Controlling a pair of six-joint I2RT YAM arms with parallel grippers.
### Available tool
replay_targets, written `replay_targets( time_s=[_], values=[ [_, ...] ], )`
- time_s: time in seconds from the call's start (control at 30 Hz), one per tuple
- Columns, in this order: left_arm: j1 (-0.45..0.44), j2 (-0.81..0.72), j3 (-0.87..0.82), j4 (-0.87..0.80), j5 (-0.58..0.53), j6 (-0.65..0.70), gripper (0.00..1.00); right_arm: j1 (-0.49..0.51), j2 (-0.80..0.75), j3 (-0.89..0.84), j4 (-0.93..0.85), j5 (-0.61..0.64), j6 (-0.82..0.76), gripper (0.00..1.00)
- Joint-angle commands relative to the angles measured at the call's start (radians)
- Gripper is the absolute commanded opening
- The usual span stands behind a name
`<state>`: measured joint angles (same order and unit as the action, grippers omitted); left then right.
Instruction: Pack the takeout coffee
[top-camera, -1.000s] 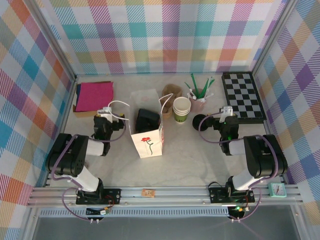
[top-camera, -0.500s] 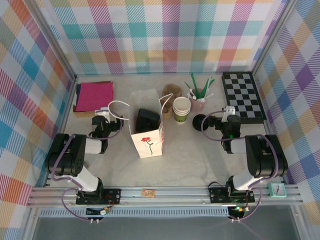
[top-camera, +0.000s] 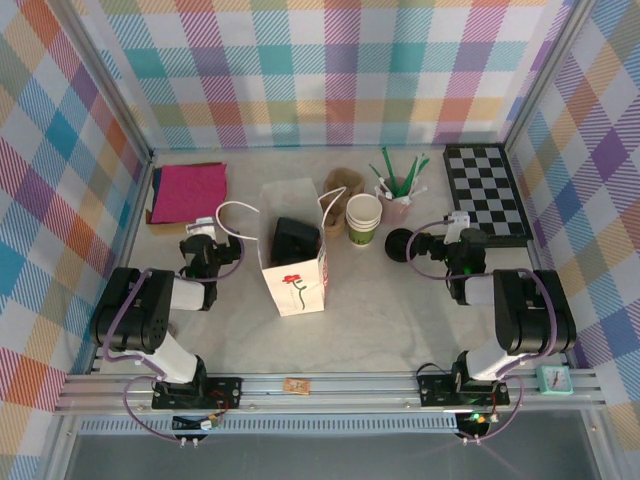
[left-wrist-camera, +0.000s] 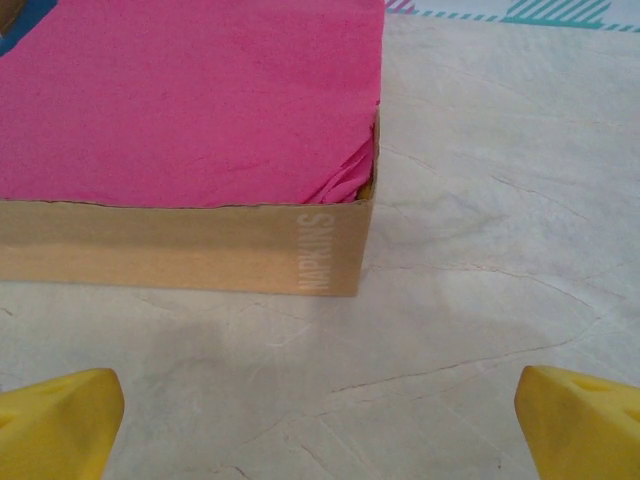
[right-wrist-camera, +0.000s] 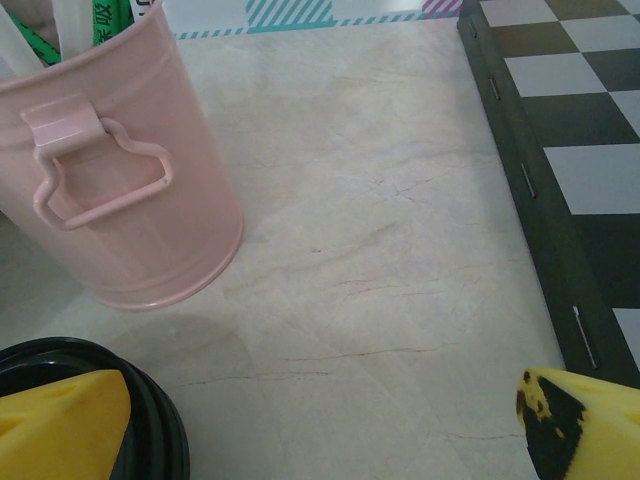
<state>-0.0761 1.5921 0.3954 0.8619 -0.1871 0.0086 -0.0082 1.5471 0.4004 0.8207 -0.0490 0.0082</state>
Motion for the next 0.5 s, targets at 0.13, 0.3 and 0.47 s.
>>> replay_targets(
  time_s=[0.13,0.3,0.47],
  values=[
    [0.002,-0.014,0.022,-0.020,0.071,0.017,1.00,-0.006,-0.013,0.015,-0.003,-0.054,-0.006,0.99],
    [0.002,-0.014,0.020,-0.017,0.071,0.017,1.00,-0.007,-0.013,0.015,-0.003,-0.054,-0.005,0.99],
    [0.002,-0.014,0.020,-0.017,0.071,0.018,1.00,-0.006,-0.014,0.015,-0.002,-0.054,-0.006,0.99]
  ],
)
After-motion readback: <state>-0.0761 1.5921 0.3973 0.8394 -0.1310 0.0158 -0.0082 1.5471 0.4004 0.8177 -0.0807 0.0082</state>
